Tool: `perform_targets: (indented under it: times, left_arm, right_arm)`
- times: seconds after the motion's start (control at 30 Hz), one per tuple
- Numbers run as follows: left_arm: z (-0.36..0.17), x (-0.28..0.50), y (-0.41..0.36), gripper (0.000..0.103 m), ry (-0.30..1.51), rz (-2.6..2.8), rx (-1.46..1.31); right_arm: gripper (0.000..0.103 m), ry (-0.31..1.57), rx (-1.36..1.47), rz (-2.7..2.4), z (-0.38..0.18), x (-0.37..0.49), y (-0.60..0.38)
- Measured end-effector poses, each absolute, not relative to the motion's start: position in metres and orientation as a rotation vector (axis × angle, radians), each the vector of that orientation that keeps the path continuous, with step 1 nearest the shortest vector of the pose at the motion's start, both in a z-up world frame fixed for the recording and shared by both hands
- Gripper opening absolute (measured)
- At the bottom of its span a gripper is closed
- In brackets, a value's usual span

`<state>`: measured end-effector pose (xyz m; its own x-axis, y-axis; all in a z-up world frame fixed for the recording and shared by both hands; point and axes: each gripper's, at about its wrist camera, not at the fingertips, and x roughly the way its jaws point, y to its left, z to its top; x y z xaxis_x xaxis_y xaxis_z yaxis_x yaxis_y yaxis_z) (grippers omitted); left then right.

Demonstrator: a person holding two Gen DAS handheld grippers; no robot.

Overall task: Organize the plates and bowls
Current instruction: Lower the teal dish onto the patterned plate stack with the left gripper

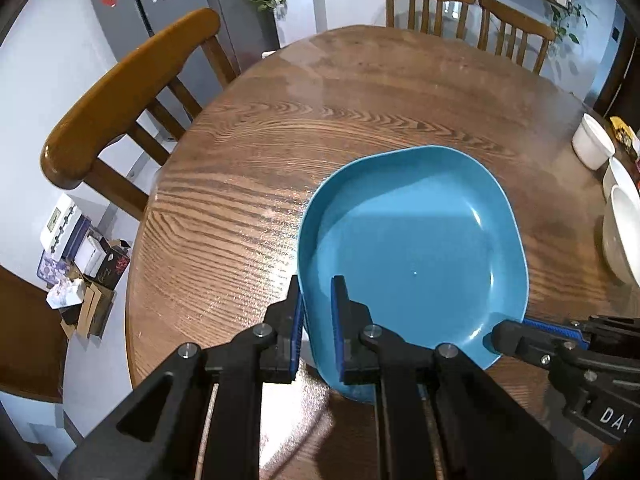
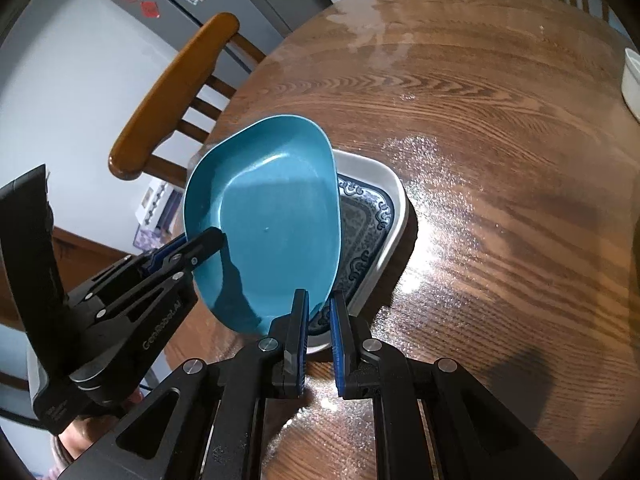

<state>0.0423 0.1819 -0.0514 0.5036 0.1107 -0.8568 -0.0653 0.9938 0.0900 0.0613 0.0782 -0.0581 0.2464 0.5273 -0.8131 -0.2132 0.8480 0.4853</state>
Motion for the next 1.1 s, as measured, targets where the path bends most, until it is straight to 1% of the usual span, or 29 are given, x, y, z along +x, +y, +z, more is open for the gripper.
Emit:
perform_targets:
  times: [0.6,1.1]
  left_arm:
    - [-0.056,0.063,0.174,0.012,1.123,0.028,0.212]
    - [-0.057,0.063,0.174,0.013,1.167,0.014,0.182]
  right_arm:
    - [0.013,1.311,0.404,0.503,-0.08,0.06,0.091]
    - [0.013,1.306,0.394,0.493,-0.07,0.06,0.086]
